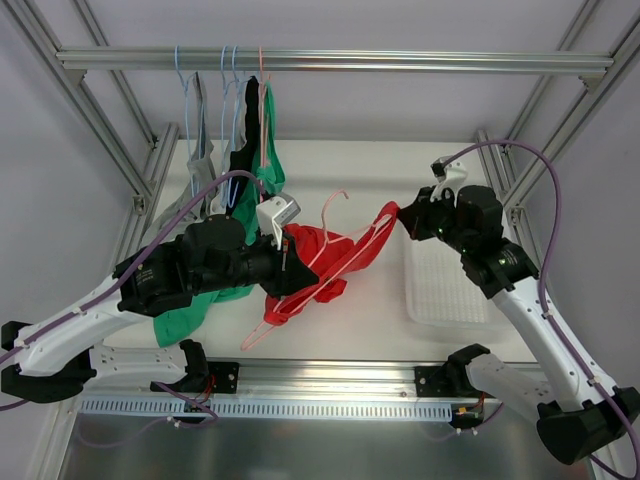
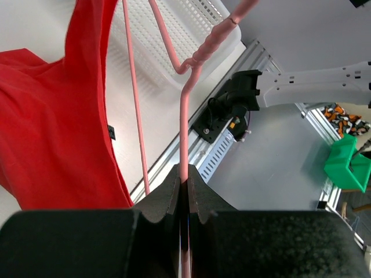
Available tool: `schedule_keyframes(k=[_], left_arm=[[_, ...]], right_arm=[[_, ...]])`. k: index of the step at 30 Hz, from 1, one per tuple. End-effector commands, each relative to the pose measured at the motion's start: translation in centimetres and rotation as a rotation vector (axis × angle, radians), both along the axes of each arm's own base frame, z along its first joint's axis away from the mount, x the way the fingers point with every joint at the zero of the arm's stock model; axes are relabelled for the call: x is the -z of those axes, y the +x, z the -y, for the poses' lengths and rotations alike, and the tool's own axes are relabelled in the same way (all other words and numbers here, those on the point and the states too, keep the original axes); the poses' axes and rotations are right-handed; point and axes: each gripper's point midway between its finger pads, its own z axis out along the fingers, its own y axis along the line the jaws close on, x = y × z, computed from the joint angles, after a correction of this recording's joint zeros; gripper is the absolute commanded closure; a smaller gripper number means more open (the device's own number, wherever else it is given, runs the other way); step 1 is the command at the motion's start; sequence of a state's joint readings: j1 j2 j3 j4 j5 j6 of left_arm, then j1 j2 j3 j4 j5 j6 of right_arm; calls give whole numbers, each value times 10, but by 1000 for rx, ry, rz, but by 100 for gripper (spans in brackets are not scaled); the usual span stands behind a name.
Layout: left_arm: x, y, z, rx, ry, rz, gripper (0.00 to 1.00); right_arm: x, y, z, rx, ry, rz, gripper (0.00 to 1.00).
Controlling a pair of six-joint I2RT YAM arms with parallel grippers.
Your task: Remove the tank top from the hanger
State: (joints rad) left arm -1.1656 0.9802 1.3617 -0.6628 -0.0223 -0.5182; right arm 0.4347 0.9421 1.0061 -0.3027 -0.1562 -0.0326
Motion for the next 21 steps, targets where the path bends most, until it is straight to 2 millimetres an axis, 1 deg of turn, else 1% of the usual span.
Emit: schedule_keyframes(k=[1,3,5,6,7,8,9,10,11,12,13,14,15,16,17,18,19,20,21], left_arm=[[-18,-17,5,80,-85,-8,100],[-22,-20,2,95,-98,-4,100],[-31,-23,-3,99,-124,14,100],[-39,-24,-6,104,-143,29,100],[-47,-25,-8,116,-158,53,100],[-52,-25,-9,116,-171,70,100],[-69,-25,-10,119,-217,104,100],[-78,-24,-9,128,-239,148,100],[-89,-24,-8,138,-275,179,100],[-113,-24,-3,158,-361,245,100],[-125,-25,2,183,-399,302,100],[-139,-33,6,239,-458,339,100],[-169,-37,11,267,-576,428,100],[-179,-40,15,298,-621,494,100],[-193,-43,17,311,-683,547,100],[-199,-45,21,326,-726,590,100],[-220,-44,23,313,-801,678,100],[-229,-43,24,303,-828,711,100],[-242,-39,24,275,-849,776,100]], right_arm=[[-38,29,29,212,13,97,100],[-38,36,34,237,-2,79,100],[-34,35,31,219,4,57,100],[-34,33,30,220,23,46,100],[-33,27,22,168,43,37,100],[-35,22,18,135,54,38,100],[-43,13,14,95,75,56,100],[-48,1,3,15,105,58,100],[-52,-6,-1,-24,122,64,100],[-58,-14,-5,-56,147,70,100],[-71,-29,-8,-104,181,105,100],[-78,-37,-8,-119,201,120,100],[-85,-45,-9,-137,227,130,100],[-99,-63,-11,-195,256,167,100],[-108,-73,-13,-228,273,190,100],[-115,-83,-14,-264,293,207,100],[-125,-96,-18,-322,315,240,100],[-134,-109,-16,-347,332,271,100],[-138,-116,-17,-368,345,277,100]])
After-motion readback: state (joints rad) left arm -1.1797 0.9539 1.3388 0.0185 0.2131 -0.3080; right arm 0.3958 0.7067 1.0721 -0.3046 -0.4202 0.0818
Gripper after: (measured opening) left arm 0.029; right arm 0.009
